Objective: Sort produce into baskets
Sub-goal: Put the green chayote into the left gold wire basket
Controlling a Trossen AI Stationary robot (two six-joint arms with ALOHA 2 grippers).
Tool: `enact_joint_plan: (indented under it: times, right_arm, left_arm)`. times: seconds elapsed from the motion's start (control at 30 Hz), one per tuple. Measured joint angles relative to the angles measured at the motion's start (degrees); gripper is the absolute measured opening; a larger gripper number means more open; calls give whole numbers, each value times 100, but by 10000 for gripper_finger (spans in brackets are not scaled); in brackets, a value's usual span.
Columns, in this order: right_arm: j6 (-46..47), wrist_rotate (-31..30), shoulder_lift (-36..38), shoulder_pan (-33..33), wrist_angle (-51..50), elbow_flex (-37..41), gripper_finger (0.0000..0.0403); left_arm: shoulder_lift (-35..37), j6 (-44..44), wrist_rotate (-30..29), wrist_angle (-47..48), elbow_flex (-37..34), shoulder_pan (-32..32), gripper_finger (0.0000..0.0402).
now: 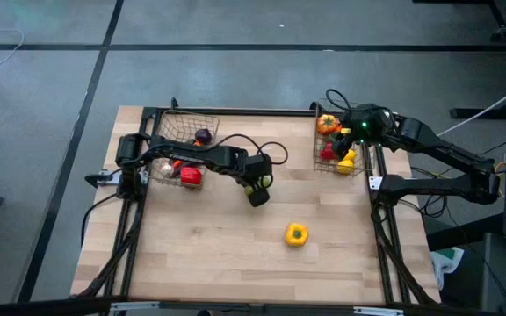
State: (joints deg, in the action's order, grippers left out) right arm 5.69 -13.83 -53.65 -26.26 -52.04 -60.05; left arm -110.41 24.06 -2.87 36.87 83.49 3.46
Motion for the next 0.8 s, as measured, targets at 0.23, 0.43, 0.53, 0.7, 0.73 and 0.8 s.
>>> enact_joint_plan:
  times: [0.23, 0.43, 0.53, 0.7, 0.73, 0.8]
  right_arm:
    - [1, 0, 0, 0, 0, 0, 209]
    - [1, 1, 0, 0, 1, 0, 209]
    - [0, 0, 0, 0, 1, 0, 209]
    - [1, 1, 0, 0, 0, 0, 209]
    - [1, -1, 0, 0, 1, 0, 209]
    - [1, -1, 0, 0, 1, 0, 209]
  left_arm:
    - [0, -20, -4, -199, -368, 33, 400]
    - [0, 2, -4, -527, -650, 44, 400]
    - [-23, 2, -4, -669, -739, 54, 400]
    - [-151, 0, -7, -657, -744, 110, 400]
    - [-199, 0, -7, -684, -744, 121, 400]
    - [-246, 0, -7, -664, -746, 147, 400]
